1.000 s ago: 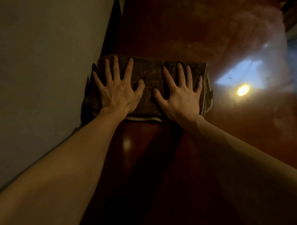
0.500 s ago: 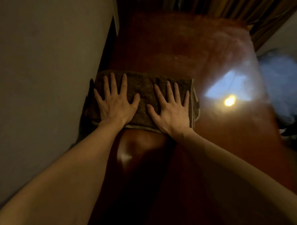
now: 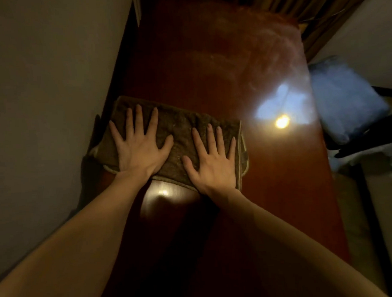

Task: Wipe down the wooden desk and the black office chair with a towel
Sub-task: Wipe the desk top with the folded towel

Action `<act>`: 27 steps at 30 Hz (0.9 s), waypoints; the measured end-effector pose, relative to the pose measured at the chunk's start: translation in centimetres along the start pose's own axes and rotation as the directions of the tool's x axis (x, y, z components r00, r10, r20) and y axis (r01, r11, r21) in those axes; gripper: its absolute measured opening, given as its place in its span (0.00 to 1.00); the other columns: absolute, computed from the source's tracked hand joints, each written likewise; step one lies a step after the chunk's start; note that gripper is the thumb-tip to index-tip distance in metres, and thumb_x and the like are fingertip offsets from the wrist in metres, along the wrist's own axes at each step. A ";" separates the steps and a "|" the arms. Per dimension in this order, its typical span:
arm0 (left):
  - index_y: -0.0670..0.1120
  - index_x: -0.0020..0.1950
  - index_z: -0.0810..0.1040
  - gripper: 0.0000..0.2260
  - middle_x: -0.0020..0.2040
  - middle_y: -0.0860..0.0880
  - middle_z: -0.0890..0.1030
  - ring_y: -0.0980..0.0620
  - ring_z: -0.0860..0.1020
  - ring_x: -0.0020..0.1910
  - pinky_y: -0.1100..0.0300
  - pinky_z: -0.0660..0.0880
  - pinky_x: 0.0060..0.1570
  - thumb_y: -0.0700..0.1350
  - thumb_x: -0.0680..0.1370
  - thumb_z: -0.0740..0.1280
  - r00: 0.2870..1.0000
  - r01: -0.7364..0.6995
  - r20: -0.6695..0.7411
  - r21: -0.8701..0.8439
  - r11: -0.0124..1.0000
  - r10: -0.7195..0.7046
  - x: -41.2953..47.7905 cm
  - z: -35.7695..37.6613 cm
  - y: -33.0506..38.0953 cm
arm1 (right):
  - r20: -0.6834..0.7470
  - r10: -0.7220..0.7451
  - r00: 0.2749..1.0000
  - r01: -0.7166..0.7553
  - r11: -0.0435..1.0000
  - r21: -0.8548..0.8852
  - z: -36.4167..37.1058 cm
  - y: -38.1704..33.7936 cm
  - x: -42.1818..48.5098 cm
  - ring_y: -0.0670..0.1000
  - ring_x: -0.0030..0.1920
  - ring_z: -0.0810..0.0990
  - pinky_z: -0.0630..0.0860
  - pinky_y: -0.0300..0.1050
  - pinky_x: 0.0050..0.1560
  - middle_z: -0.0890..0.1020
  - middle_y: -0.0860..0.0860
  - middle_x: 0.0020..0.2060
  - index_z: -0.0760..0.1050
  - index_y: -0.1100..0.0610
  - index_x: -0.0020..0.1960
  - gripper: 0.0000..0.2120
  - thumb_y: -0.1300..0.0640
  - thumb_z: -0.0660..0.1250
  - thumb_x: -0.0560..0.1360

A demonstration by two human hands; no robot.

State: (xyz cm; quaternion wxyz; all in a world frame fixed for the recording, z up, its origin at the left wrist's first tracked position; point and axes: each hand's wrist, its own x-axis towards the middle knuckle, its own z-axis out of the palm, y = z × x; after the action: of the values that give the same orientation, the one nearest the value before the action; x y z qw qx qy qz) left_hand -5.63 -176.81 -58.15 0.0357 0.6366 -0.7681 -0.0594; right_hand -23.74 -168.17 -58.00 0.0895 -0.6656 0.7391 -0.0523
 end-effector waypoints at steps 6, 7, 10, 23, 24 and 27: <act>0.53 0.84 0.46 0.37 0.84 0.42 0.46 0.42 0.43 0.83 0.30 0.41 0.76 0.70 0.79 0.45 0.999 0.034 0.009 -0.011 0.999 -0.034 -6.3 0.2 1.2 | 0.023 -0.016 1.000 0.016 1.000 -0.001 0.1 1.1 -4.7 0.56 0.82 0.37 0.39 0.68 0.78 0.44 0.52 0.84 0.45 0.43 0.84 0.36 0.31 0.47 0.81; 0.53 0.84 0.45 0.37 0.84 0.42 0.45 0.42 0.42 0.83 0.31 0.41 0.76 0.70 0.79 0.45 0.999 0.045 0.012 -0.009 0.999 -0.045 -7.2 0.1 1.5 | 0.026 -0.021 0.999 0.021 1.000 -0.002 0.0 1.4 -5.4 0.55 0.82 0.37 0.40 0.68 0.78 0.44 0.52 0.84 0.45 0.43 0.84 0.36 0.30 0.48 0.81; 0.53 0.84 0.44 0.37 0.84 0.42 0.44 0.42 0.41 0.83 0.31 0.41 0.76 0.70 0.79 0.44 0.998 0.058 0.023 -0.009 0.998 -0.057 -9.6 0.1 2.7 | 0.025 -0.022 0.999 0.022 1.000 -0.009 -0.2 2.3 -7.7 0.55 0.82 0.37 0.40 0.68 0.78 0.44 0.52 0.84 0.45 0.43 0.84 0.36 0.30 0.48 0.81; 0.54 0.84 0.43 0.37 0.84 0.43 0.41 0.41 0.39 0.83 0.30 0.41 0.76 0.70 0.79 0.43 0.996 0.029 0.086 0.016 0.999 -0.030 -21.6 1.5 13.0 | 0.041 0.064 0.997 -0.066 0.997 0.051 -1.5 10.9 -22.3 0.53 0.83 0.38 0.42 0.66 0.80 0.44 0.50 0.84 0.45 0.41 0.84 0.35 0.31 0.51 0.81; 0.54 0.84 0.43 0.37 0.84 0.43 0.42 0.41 0.39 0.83 0.30 0.41 0.76 0.70 0.79 0.43 0.995 0.031 0.091 0.017 0.999 -0.033 -22.2 1.6 13.7 | 0.046 0.063 0.997 -0.066 0.996 0.059 -1.6 11.7 -23.0 0.53 0.83 0.38 0.41 0.66 0.80 0.45 0.50 0.84 0.46 0.41 0.84 0.35 0.31 0.51 0.81; 0.53 0.84 0.44 0.37 0.84 0.42 0.43 0.41 0.41 0.83 0.30 0.42 0.76 0.70 0.79 0.43 0.994 0.021 0.103 0.034 0.999 -0.025 -23.9 1.9 16.0 | 0.055 0.067 0.996 -0.070 0.995 0.068 -2.2 14.1 -25.0 0.52 0.83 0.38 0.41 0.64 0.80 0.45 0.49 0.84 0.47 0.41 0.83 0.35 0.31 0.50 0.81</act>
State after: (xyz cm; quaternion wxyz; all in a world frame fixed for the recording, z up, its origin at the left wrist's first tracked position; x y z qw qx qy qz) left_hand -17.03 -150.32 -57.38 -0.0153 0.6420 -0.7623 -0.0800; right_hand -35.48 -141.93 -57.10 0.1335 -0.6375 0.7566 -0.0575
